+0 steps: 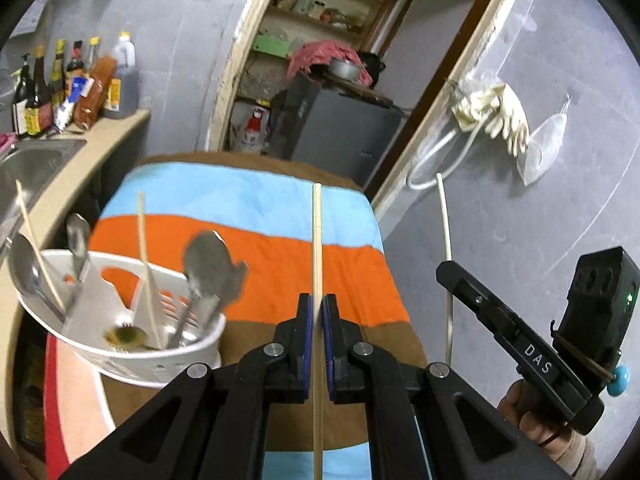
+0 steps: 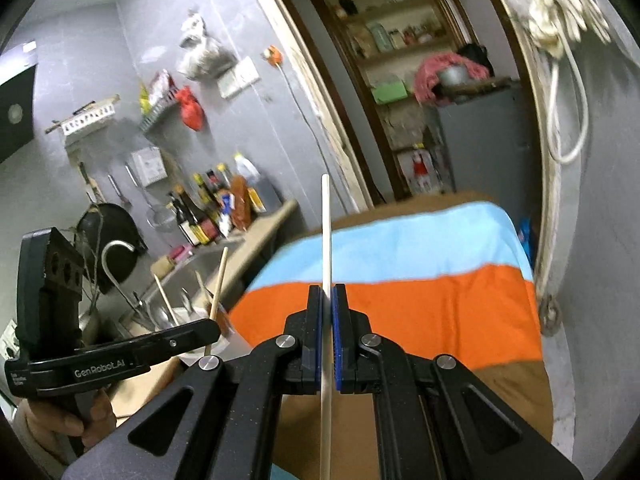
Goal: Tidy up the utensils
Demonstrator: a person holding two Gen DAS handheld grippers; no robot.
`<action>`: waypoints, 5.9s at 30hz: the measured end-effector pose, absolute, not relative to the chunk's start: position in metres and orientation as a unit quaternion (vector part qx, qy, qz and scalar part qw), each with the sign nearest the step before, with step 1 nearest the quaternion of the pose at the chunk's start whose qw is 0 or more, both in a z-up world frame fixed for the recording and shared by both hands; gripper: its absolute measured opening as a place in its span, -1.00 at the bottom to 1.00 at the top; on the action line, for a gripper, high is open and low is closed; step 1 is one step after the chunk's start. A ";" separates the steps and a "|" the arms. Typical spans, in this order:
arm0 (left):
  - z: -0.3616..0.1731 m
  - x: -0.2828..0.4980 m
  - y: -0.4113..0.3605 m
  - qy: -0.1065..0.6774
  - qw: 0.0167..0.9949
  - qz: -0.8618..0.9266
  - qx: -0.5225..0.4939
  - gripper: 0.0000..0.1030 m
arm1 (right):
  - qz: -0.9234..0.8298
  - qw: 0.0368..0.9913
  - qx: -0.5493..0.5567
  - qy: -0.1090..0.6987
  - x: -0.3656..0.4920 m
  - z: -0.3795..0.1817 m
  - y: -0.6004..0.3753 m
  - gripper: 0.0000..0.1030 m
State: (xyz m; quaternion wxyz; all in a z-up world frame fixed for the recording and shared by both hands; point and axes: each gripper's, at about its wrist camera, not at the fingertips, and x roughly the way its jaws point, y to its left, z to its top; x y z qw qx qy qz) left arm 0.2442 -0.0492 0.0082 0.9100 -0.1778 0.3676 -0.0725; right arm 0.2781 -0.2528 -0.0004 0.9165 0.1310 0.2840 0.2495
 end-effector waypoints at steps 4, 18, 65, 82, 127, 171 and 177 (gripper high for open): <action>0.027 0.239 -0.035 0.347 0.920 -0.062 -0.171 -0.90 | 0.257 0.921 0.135 0.260 0.276 0.017 -0.237 -0.91; 0.055 0.232 -0.005 0.300 0.940 -0.043 -0.155 -0.90 | 0.279 0.924 0.141 0.221 0.269 0.042 -0.196 -0.91; -0.022 0.226 0.150 0.139 0.962 0.038 -0.230 -0.90 | 0.302 0.934 0.148 0.122 0.297 -0.026 -0.074 -0.91; -0.025 0.222 0.141 0.178 0.964 0.020 -0.196 -0.89 | 0.290 0.937 0.132 0.147 0.290 -0.027 -0.079 -0.89; 0.011 0.038 0.003 0.214 0.968 0.041 -0.125 0.99 | 0.155 0.963 0.072 0.207 0.094 0.035 -0.257 0.97; 0.017 -0.004 -0.022 0.193 0.973 0.078 -0.098 0.99 | 0.157 0.960 0.075 0.218 0.070 0.031 -0.277 0.97; 0.019 -0.002 -0.022 0.193 0.973 0.077 -0.095 0.99 | 0.157 0.960 0.075 0.218 0.069 0.030 -0.276 0.97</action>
